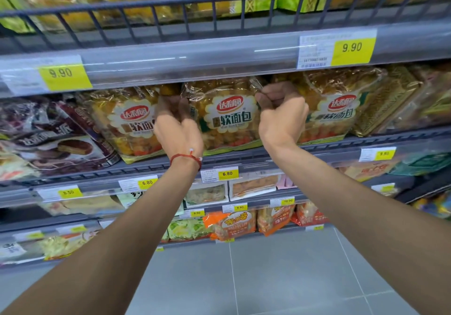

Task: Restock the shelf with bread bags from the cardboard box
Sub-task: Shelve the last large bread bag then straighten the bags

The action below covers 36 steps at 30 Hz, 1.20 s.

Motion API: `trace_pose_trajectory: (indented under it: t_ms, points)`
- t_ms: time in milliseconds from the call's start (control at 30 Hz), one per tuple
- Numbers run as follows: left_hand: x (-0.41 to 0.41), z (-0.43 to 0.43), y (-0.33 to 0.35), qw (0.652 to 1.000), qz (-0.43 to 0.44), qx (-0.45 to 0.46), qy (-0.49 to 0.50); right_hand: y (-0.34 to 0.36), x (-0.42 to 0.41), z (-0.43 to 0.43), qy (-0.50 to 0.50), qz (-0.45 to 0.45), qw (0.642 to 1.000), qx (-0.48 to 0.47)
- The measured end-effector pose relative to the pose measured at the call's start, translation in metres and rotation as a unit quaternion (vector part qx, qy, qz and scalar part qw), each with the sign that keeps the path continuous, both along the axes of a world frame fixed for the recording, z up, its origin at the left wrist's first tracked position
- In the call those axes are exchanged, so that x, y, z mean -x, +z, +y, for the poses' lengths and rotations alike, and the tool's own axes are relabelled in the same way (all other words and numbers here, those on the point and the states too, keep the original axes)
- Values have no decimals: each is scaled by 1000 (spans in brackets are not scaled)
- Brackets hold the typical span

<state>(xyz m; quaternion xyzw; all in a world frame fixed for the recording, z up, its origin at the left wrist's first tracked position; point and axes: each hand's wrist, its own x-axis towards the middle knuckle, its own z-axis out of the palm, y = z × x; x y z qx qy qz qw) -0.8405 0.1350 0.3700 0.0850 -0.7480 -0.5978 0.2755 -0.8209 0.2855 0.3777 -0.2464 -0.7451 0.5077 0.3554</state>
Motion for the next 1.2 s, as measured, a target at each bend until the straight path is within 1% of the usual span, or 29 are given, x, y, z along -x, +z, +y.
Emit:
trace_pose_trajectory:
  t_ms: [133, 233, 300, 367, 433, 533, 667, 800, 867, 933, 1000, 1067, 1133, 1200]
  points:
    - [-3, -6, -6, 999, -1, 2, -46, 2, 3, 8, 54, 23, 998, 32]
    - [-2, -9, -5, 999, -10, -9, -41, 1, -8, 13, 106, 6, 994, -18]
    - [-1, -8, -4, 999, -9, -23, -34, -1, -14, 16, 123, 5, 991, -49]
    - [1, -8, -3, 999, -6, -27, -34, -3, -16, 16, 121, 4, 990, -67]
    - [2, -9, -3, 999, -5, -15, -34, -2, -14, 13, 105, -2, 993, -58]
    - [4, -11, -6, 1000, -6, -11, -27, 3, -6, 6, 63, -1, 998, 20]
    - [8, -10, -4, 1000, -7, -28, -8, 9, 3, 0, 22, 43, 994, 94]
    - [8, -5, -1, 999, -17, -21, 28, 9, 2, -9, -5, 42, 998, 56]
    - [9, -5, 0, 999, -18, -23, 26, 7, 2, -7, 4, 40, 998, 44]
    - [7, -5, 2, 1000, -23, -18, 11, 5, 1, -4, 25, 35, 998, 55]
    - [0, -4, 0, 999, -32, -4, -17, 2, -5, -5, 67, 22, 995, 66]
    - [-11, -1, -5, 996, -68, 37, -53, -6, -13, -11, 92, -13, 995, 28]
    - [-17, 2, -16, 987, -104, 88, -88, -15, -20, -19, 93, -65, 994, -6]
    - [-16, 2, -26, 981, -103, 112, -121, -24, -21, -23, 83, -117, 990, -8]
